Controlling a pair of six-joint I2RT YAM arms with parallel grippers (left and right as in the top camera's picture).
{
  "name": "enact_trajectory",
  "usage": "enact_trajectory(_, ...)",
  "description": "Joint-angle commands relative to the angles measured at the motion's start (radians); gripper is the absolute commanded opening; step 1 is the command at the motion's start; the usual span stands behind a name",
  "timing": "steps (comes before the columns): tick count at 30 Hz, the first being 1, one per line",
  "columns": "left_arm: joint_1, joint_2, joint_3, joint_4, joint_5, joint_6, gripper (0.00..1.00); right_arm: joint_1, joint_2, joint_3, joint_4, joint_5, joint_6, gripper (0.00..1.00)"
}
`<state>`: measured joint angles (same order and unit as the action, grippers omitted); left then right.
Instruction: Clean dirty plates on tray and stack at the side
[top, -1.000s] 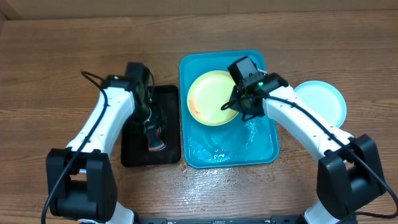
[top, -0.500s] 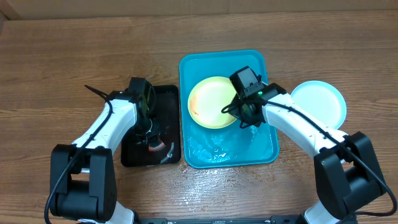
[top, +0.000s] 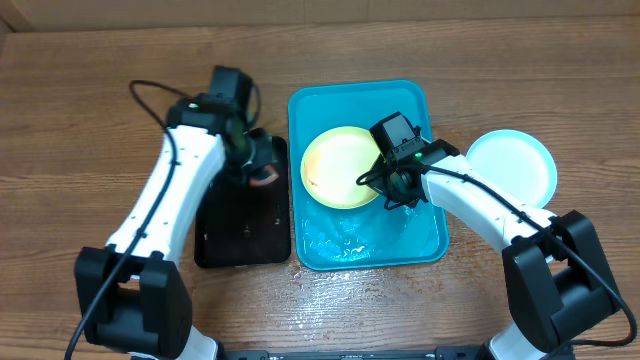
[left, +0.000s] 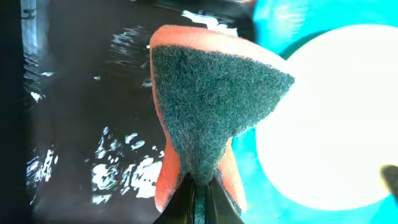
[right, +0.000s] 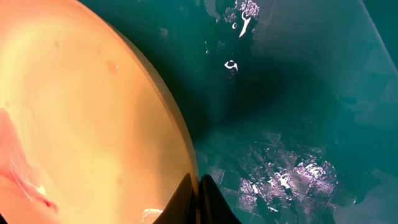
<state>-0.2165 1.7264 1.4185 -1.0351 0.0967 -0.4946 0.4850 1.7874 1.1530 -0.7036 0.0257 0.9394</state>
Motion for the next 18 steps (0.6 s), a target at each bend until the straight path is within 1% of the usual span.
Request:
enact_trajectory(1,-0.084,0.027,0.017,0.055,0.026,-0.009,0.04,-0.001,-0.003,-0.003,0.008,-0.006,0.008,0.04)
enact_trajectory(4,-0.139,0.079,0.017,0.129,0.027,-0.026,0.04,-0.001,-0.003,-0.003,0.008,-0.006,0.008,0.04)
enact_trajectory(5,-0.169,0.127,0.017,0.167,0.027,-0.025,0.04,-0.001,-0.003,-0.003,0.008,-0.006,0.008,0.04)
enact_trajectory(8,-0.190,0.224,0.024,0.199,0.039,0.003,0.04,-0.001,-0.003,-0.003,0.007,-0.006,0.008,0.04)
enact_trajectory(11,-0.191,0.302,0.048,0.195,0.082,0.056,0.04,-0.001,-0.003,-0.003,0.008,-0.009,0.008,0.04)
enact_trajectory(14,-0.190,0.356,0.070,0.163,0.079,0.095,0.04,-0.001,-0.003,-0.003,0.008,-0.026,0.008,0.04)
enact_trajectory(16,-0.191,0.389,0.076,0.123,0.029,0.107,0.04,0.002,-0.003,-0.003,0.008,-0.032,0.008,0.04)
enact_trajectory(18,-0.191,0.412,0.076,0.080,-0.053,0.106,0.04,0.009,-0.003,-0.003,0.009,-0.029,0.008,0.04)
